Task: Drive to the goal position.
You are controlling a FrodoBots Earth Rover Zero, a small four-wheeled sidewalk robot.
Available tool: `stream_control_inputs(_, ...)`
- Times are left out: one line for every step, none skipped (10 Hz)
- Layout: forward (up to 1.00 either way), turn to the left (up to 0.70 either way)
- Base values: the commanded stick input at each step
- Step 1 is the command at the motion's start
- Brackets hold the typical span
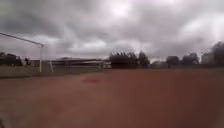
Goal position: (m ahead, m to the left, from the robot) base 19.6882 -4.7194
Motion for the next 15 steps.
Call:
stream_control_inputs(0.70,0.00)
stream_control_inputs(0.70,0.00)
stream_control_inputs(0.70,0.00)
stream_control_inputs(0.70,0.00)
stream_control_inputs(0.70,0.00)
stream_control_inputs(0.70,0.00)
stream_control_inputs(0.70,0.00)
stream_control_inputs(0.70,0.00)
stream_control_inputs(0.70,0.00)
stream_control_inputs(0.70,0.00)
stream_control_inputs(0.70,0.00)
stream_control_inputs(0.70,0.00)
stream_control_inputs(0.70,0.00)
stream_control_inputs(0.70,0.00)
stream_control_inputs(0.70,0.00)
